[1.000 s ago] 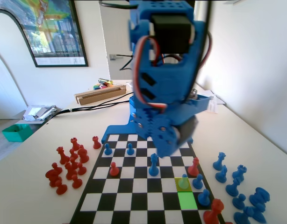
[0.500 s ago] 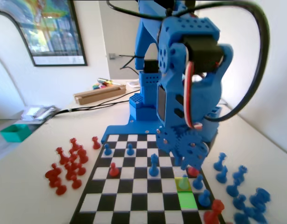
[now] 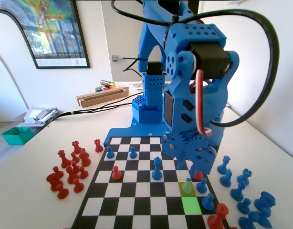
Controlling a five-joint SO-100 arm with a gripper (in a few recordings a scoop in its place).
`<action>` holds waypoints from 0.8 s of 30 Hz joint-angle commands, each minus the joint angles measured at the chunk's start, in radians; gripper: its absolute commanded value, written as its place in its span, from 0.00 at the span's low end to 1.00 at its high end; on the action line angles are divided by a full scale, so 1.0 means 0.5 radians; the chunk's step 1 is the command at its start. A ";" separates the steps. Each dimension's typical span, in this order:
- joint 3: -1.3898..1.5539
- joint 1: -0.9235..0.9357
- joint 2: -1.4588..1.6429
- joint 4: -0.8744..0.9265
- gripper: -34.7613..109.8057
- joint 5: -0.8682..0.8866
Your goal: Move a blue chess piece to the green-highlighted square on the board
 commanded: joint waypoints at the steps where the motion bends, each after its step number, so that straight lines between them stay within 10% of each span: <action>1: -0.117 -0.021 0.046 0.000 0.33 -0.043; 24: -0.230 -0.018 -0.147 -0.067 0.33 -0.101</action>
